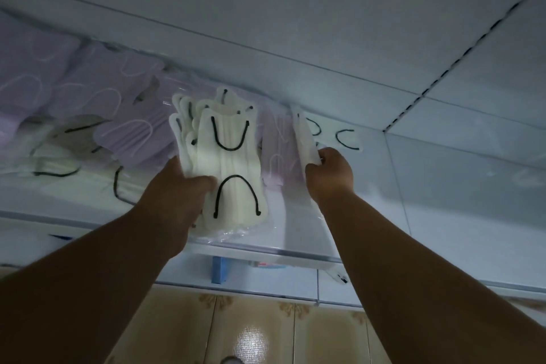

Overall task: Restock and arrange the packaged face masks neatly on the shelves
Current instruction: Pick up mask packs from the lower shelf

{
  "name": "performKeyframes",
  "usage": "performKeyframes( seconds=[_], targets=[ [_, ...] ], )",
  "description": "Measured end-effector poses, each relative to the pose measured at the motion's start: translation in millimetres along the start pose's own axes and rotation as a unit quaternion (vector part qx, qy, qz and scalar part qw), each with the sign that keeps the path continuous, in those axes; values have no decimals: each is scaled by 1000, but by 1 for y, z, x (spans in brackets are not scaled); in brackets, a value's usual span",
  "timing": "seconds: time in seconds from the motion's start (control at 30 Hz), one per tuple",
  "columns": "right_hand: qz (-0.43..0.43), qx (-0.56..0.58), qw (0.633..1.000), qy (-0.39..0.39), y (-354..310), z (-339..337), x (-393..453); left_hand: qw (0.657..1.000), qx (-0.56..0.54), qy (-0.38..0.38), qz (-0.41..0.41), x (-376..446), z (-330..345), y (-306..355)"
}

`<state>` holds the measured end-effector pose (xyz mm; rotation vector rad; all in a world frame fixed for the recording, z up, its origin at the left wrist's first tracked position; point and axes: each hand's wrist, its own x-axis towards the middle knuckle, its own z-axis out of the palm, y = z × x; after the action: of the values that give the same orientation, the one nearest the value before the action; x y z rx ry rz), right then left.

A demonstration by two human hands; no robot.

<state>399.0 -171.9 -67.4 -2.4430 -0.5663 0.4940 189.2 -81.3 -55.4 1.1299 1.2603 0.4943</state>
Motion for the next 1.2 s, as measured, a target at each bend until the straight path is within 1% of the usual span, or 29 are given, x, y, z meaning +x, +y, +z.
performKeyframes(
  seconds=[0.1, 0.13, 0.23, 0.3, 0.37, 0.4, 0.43, 0.5, 0.53, 0.57, 0.63, 0.67, 0.73, 0.8, 0.83, 0.87, 0.93, 1.03, 1.1, 1.2],
  targets=[
    [31, 158, 987, 7, -4, -15, -2, 1000, -11, 26, 8, -5, 17, 5],
    [31, 191, 981, 5, -8, -19, -6, 999, -17, 29, 9, -8, 23, 9],
    [-30, 195, 980, -18, -15, -29, -22, 999, -47, 17, 11, -8, 41, 14],
    [-81, 184, 978, -60, -23, -30, -39, 997, -72, 19, 5, -10, 54, 20],
    [-142, 128, 975, -112, -31, -28, -53, 996, -90, 8, -11, -16, 65, 31],
    [-166, 102, 971, -137, -33, -26, -57, 994, -108, -6, -34, -16, 70, 32],
    [-171, 95, 968, -159, -32, -24, -57, 990, -124, -16, -58, -16, 73, 32],
    [-123, 132, 966, -183, -30, -23, -50, 990, -127, -9, -52, -11, 79, 26],
    [-108, 152, 968, -168, -27, -23, -42, 993, -111, 0, -43, -8, 79, 23],
    [-115, 144, 975, -124, -24, -21, -31, 995, -88, 13, -34, -7, 79, 20],
    [-152, 48, 987, -32, -12, -18, 3, 997, -68, 20, -23, -1, 77, 13],
    [-165, -16, 986, -11, -7, -17, 22, 998, -62, 19, -15, 1, 76, 10],
    [-164, -134, 977, -29, 6, -14, 61, 998, -53, 22, 1, 3, 74, 8],
    [-133, -208, 967, -65, 20, -12, 88, 998, -54, 14, 17, 6, 71, 5],
    [-119, -239, 961, -71, 26, -11, 96, 998, -53, 13, 23, 6, 70, 4],
    [-113, -271, 954, -67, 31, -10, 99, 998, -51, 12, 24, 7, 69, 3],
    [-127, -323, 937, -30, 37, -8, 98, 999, -42, 20, 19, 11, 67, -2],
    [-161, -343, 925, 17, 42, -3, 91, 999, -40, 18, 8, 10, 66, -4],
    [-161, -345, 924, 33, 45, 0, 85, 999, -40, 12, 6, 9, 65, -5],
    [-105, -283, 952, 45, 37, 0, 69, 999, -37, 16, 4, 7, 63, -7]
  ],
)
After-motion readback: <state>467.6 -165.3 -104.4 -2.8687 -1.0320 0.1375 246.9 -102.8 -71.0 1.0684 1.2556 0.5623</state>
